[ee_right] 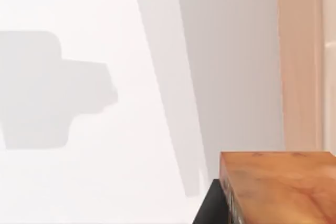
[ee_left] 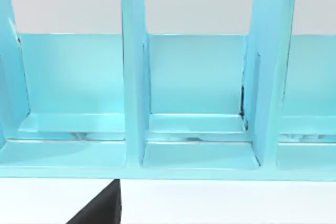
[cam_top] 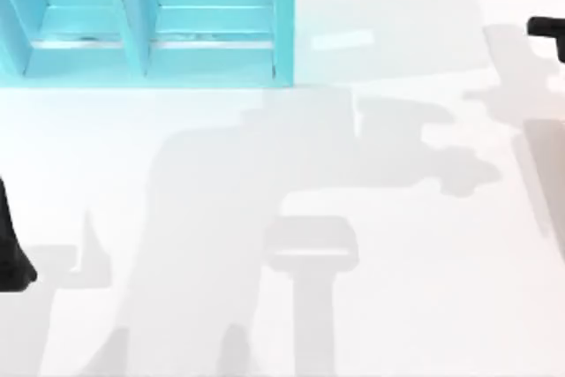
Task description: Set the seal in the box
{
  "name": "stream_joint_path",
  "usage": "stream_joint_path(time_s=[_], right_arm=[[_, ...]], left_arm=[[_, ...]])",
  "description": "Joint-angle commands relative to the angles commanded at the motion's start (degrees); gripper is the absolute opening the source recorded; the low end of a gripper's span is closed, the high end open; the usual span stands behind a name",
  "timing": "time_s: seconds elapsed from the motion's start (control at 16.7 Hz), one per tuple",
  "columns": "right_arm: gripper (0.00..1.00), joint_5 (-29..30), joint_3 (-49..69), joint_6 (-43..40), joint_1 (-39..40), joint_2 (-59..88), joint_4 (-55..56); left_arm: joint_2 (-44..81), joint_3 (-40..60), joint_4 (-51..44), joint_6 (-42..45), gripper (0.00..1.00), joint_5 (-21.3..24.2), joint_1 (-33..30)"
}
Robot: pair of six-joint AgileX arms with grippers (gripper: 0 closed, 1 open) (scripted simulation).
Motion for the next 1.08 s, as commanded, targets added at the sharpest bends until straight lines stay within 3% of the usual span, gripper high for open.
stream_joint_path(time_s=[0.24, 0.48, 0.66, 1.08], right_arm=[[0.0, -2.72, -19.53, -22.39, -16.93, -13.5, 6.51], [0.0, -4.41, -31.79, -35.86, -26.97, -25.98, 13.62], [0.0, -5.22, -35.36, -39.73, -29.29, -30.15, 16.58], [0.0, -5.16, -36.05, -39.75, -29.08, -29.98, 17.44]], left_arm=[[0.0, 0.0, 0.0, 0.0, 1.0, 0.0, 0.0], [0.0, 0.0, 0.0, 0.0, 1.0, 0.0, 0.0], [0.0, 0.0, 0.0, 0.0, 1.0, 0.0, 0.0], [0.0, 0.0, 0.0, 0.0, 1.0, 0.0, 0.0]])
